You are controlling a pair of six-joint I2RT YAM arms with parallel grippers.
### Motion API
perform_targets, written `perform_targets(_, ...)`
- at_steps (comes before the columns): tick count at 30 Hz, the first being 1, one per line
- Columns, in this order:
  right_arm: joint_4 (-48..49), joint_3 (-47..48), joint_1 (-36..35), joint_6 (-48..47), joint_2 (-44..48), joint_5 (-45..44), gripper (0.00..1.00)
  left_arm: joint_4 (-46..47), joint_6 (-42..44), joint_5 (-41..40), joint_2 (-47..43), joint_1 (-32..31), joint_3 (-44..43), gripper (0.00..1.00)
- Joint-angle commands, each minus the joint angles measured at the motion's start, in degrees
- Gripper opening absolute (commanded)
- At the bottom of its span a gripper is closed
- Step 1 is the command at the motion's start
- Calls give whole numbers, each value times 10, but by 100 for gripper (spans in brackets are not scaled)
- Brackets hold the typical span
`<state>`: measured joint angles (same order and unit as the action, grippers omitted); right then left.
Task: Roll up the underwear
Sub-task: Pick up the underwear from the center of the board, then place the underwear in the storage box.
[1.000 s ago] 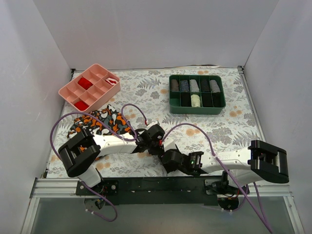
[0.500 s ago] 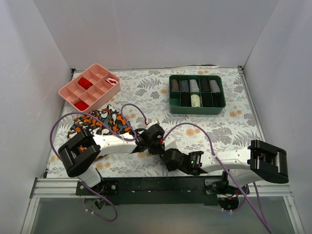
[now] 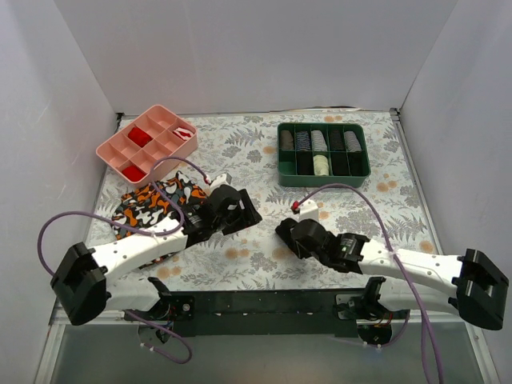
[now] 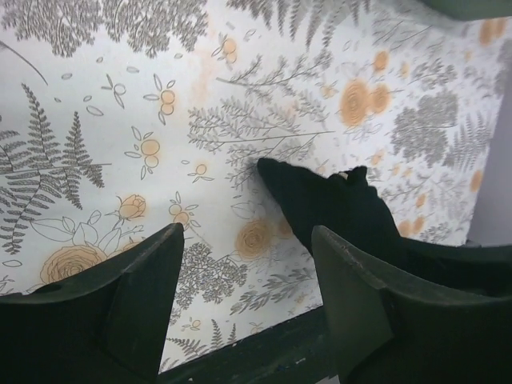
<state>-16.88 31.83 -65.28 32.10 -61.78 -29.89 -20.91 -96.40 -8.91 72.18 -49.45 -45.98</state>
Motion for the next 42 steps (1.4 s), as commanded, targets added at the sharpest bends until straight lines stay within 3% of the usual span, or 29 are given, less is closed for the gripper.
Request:
perform_targets(1, -32, 54, 56, -50, 30, -10, 1, -33, 24, -37, -55, 5, -17, 66)
perform_targets(11, -56, 216, 215, -154, -22, -42, 1, -47, 41, -20, -94, 9, -10, 67)
perform_targets(16, -60, 318, 284, -204, -100, -48, 1, -38, 59, -2, -117, 9, 12, 76)
perform_targets(20, -59, 403, 306, -219, -166, -46, 1, -31, 69, 6, -143, 9, 29, 98)
perform_targets(33, -154, 647, 313, -237, -436, -10, 1, -56, 84, 6, -144, 11, 22, 98)
perform_targets(42, -197, 695, 313, -224, -478, -8, 1, -63, 95, 8, -137, 18, 25, 98)
